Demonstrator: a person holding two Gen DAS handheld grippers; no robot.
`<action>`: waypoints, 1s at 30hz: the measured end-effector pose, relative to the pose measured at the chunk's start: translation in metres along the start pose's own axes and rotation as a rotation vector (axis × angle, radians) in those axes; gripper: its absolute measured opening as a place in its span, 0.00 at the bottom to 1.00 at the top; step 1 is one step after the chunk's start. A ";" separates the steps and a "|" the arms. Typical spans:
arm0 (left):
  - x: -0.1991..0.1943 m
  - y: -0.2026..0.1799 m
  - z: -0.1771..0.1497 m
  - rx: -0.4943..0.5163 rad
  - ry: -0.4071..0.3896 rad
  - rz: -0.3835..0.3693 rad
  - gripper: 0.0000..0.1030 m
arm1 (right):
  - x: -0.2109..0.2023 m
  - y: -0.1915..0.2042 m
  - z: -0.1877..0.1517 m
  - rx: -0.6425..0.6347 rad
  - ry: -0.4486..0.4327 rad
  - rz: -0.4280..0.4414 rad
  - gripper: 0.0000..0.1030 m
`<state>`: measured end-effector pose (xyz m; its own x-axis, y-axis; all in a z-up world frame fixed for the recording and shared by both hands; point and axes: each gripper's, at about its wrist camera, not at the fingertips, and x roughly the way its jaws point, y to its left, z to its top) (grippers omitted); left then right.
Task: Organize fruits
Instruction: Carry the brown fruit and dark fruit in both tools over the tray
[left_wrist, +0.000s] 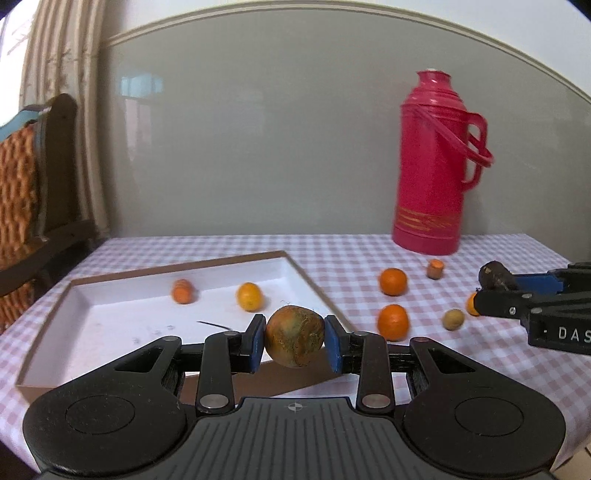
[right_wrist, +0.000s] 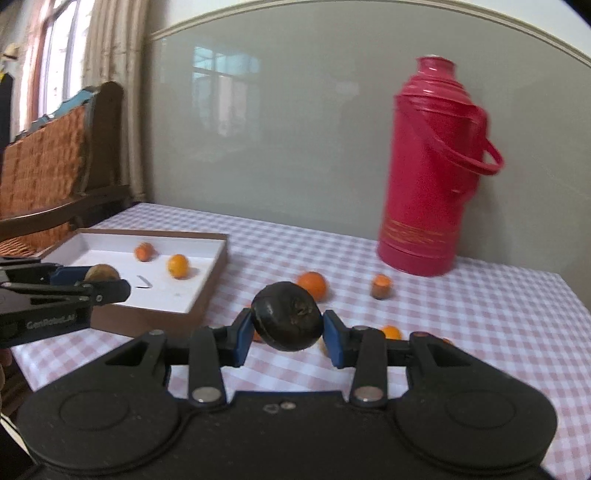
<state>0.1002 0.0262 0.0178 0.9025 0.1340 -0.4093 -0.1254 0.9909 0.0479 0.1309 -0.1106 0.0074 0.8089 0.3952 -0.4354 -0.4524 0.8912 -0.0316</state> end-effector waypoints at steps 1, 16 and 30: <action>-0.001 0.005 -0.001 -0.005 -0.002 0.011 0.33 | 0.000 0.004 0.001 -0.004 -0.004 0.015 0.31; -0.020 0.077 -0.008 -0.078 -0.030 0.155 0.33 | 0.020 0.075 0.022 -0.067 -0.040 0.167 0.31; -0.012 0.119 0.000 -0.100 -0.048 0.243 0.33 | 0.042 0.105 0.048 -0.059 -0.063 0.214 0.31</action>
<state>0.0743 0.1424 0.0289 0.8592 0.3707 -0.3527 -0.3790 0.9241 0.0481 0.1356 0.0106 0.0294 0.7132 0.5886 -0.3807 -0.6359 0.7718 0.0019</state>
